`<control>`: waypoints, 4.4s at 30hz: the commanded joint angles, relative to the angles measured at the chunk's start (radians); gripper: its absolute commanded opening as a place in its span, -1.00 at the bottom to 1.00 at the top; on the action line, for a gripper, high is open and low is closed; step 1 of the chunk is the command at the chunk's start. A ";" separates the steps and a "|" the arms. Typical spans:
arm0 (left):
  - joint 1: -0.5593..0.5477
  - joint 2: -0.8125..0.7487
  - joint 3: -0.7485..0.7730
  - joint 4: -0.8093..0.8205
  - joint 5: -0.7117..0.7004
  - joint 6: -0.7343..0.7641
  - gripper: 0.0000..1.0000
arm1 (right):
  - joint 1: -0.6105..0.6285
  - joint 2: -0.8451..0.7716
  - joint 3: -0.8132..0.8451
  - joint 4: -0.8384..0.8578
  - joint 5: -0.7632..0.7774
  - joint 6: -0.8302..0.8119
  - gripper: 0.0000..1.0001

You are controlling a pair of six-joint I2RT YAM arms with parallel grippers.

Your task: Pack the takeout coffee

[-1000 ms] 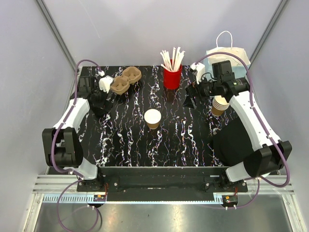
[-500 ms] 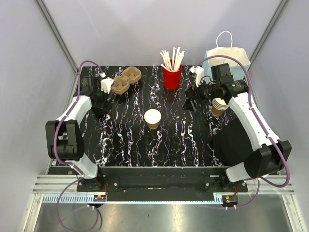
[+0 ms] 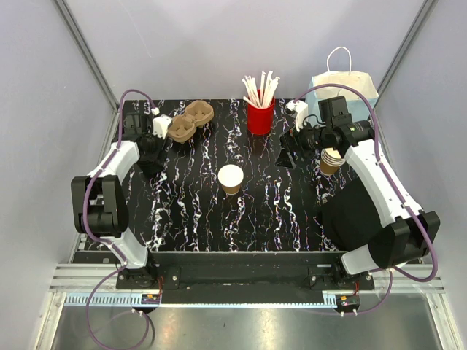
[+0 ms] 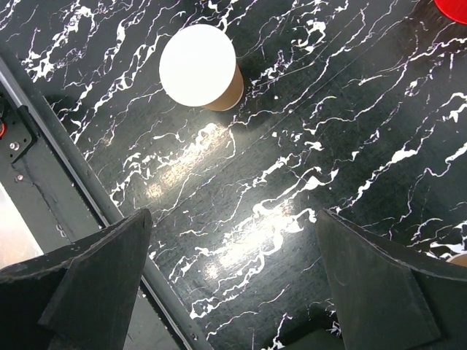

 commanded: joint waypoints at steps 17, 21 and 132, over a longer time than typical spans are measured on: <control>0.021 0.041 0.076 0.046 -0.041 -0.012 -0.09 | 0.005 0.013 -0.006 0.030 -0.033 0.013 0.99; 0.023 0.042 0.080 0.046 -0.044 -0.015 -0.16 | 0.005 0.013 -0.006 0.030 -0.035 0.013 0.99; -0.454 -0.488 -0.308 -0.362 0.814 0.520 0.98 | 0.118 -0.152 -0.193 0.005 0.043 -0.241 0.99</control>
